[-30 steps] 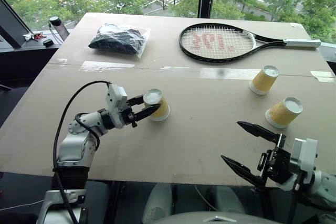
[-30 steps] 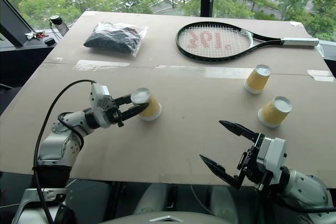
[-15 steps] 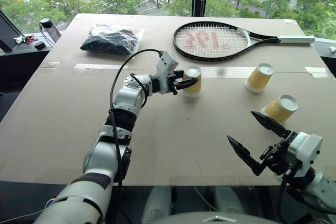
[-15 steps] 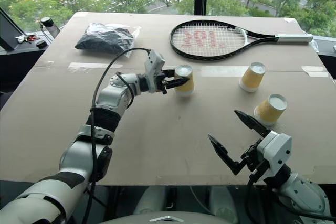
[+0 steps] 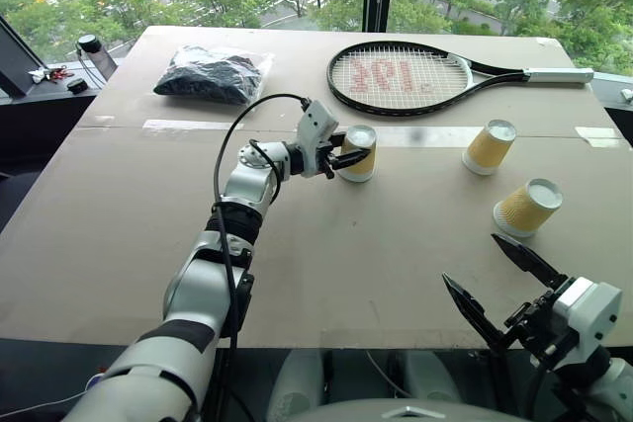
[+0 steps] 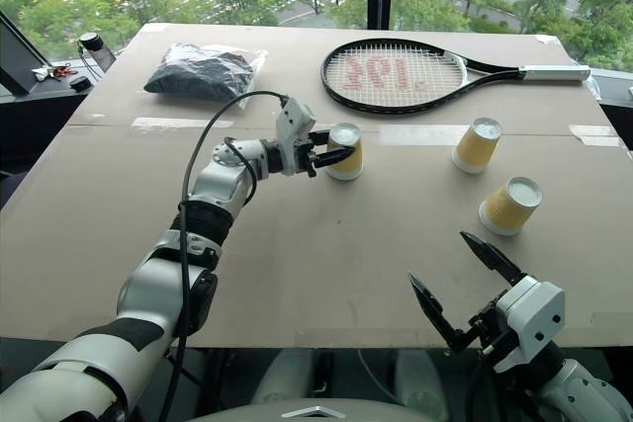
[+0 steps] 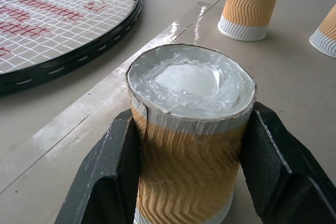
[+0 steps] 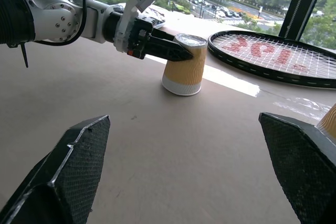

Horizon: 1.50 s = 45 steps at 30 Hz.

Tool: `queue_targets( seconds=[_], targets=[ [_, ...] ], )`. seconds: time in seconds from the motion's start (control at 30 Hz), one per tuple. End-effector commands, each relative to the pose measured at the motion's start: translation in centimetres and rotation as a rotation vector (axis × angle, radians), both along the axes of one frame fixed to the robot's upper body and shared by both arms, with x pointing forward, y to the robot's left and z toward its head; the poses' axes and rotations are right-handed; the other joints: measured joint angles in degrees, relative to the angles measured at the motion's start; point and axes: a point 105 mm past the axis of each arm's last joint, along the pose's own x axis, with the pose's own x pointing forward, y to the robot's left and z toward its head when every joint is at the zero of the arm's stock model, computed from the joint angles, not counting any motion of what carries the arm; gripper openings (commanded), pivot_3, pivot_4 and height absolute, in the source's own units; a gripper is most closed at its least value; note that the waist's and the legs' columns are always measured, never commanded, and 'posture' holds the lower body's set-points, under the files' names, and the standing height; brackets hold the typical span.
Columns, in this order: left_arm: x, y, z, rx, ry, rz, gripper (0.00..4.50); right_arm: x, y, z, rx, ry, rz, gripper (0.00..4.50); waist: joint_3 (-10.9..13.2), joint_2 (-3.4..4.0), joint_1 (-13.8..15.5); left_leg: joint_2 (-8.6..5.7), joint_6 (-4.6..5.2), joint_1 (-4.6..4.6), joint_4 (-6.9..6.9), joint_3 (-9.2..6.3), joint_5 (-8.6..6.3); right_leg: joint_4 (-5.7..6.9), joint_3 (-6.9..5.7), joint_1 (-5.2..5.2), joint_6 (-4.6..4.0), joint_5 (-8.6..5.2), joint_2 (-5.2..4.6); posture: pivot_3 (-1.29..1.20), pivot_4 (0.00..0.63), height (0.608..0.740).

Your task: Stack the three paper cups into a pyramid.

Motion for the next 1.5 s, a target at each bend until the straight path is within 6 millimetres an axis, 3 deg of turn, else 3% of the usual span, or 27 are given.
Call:
queue_targets(
  seconds=[0.03, 0.1, 0.3, 0.4, 0.53, 0.67, 0.9, 1.1, 1.37, 1.47, 1.5],
  targets=[
    [0.2, 0.5, 0.9, -0.040, -0.010, 0.016, 3.53, 0.1, 0.0, 0.7, 0.004, -0.041, 0.002, 4.50, 0.0, 0.00, 0.0, 0.00, 0.00, 0.00, 0.00, 0.00, 0.00, 0.00, 0.00, 0.00, 0.00, 0.00, 0.00, 0.00, 0.150, 0.740],
    [0.2, 0.6, 1.3, -0.056, -0.021, 0.025, 4.41, 0.1, -0.1, 0.7, 0.004, -0.041, 0.002, 4.50, 0.0, 0.00, 0.1, 0.00, 0.00, 0.00, 0.00, -0.01, 0.00, 0.00, -0.01, 0.00, 0.00, 0.00, 0.00, 0.00, 0.150, 0.740],
    [-1.5, 3.2, 3.7, -0.160, -0.026, 0.060, 4.41, 0.8, -1.2, 1.0, 0.017, -0.056, -0.045, 4.50, 0.0, 0.01, -0.3, 0.06, -0.23, -0.02, 0.00, 0.00, 0.13, 0.00, 0.03, -0.01, 0.00, 0.00, -0.02, 0.00, 0.150, 0.740],
    [-3.5, 4.6, 4.6, -0.190, -0.016, 0.058, 4.41, 1.8, -3.2, 0.9, 0.015, -0.058, -0.189, 4.50, 0.0, 0.03, -0.4, 0.11, -0.28, -0.01, -0.02, -0.02, 0.16, 0.03, -0.01, -0.01, -0.01, 0.00, -0.03, 0.00, 0.150, 0.740],
    [-7.1, 6.3, 5.0, -0.216, -0.024, 0.029, 4.41, 3.2, -6.8, 1.4, 0.018, -0.051, -0.415, 4.50, 0.0, 0.08, -0.4, 0.09, -0.30, 0.02, -0.01, 0.03, 0.17, 0.03, 0.04, 0.01, -0.01, 0.00, -0.15, 0.00, 0.150, 0.740],
    [-13.3, 5.8, 4.5, -0.240, 0.091, -0.249, 4.41, 5.6, -9.9, 1.4, -0.022, -0.024, -0.573, 4.50, 0.0, 0.09, -0.5, 0.08, -0.32, 0.04, -0.02, 0.04, 0.18, 0.03, 0.09, 0.02, -0.02, 0.00, -0.23, 0.00, 0.150, 0.740],
    [-17.4, 4.2, 4.3, -0.174, 0.099, -0.441, 4.41, 9.0, -11.7, 0.4, 0.009, 0.075, -0.633, 4.50, -0.1, 0.28, 0.7, 0.05, -0.29, 0.13, -0.03, -0.04, 0.16, 0.03, 0.05, 0.15, -0.05, 0.00, -0.15, 0.00, 0.150, 0.740],
    [-18.0, 4.2, 4.1, -0.168, 0.092, -0.433, 4.41, 10.4, -12.8, -0.2, 0.030, 0.133, -0.687, 4.50, -0.1, 0.31, 0.8, 0.05, -0.10, 0.10, -0.04, 0.01, 0.05, 0.01, 0.01, 0.10, -0.05, 0.00, -0.09, 0.00, 0.150, 0.740],
    [-18.1, 4.2, 4.1, -0.174, 0.079, -0.421, 4.41, 11.4, -12.3, 0.0, 0.074, 0.149, -0.669, 4.50, -0.1, 0.32, 0.7, 0.05, -0.04, 0.11, -0.04, 0.02, 0.01, 0.01, 0.03, 0.10, -0.05, 0.00, -0.06, 0.00, 0.150, 0.740],
    [-18.3, 4.2, 4.0, -0.170, 0.075, -0.424, 4.50, 11.4, -12.3, 0.0, 0.099, 0.161, -0.670, 3.62, -0.1, 0.32, 0.7, 0.06, -0.04, 0.11, -0.05, 0.01, 0.01, 0.01, 0.02, 0.09, -0.05, 0.00, -0.05, 0.00, 0.150, 0.740],
    [-18.3, 4.2, 4.0, -0.170, 0.074, -0.422, 4.50, 11.4, -12.3, -0.1, 0.107, 0.165, -0.669, 3.04, -0.1, 0.32, 0.7, 0.06, -0.04, 0.11, -0.05, 0.02, 0.01, 0.00, 0.03, 0.09, -0.05, 0.00, -0.05, 0.00, 0.150, 0.740]
  ],
)
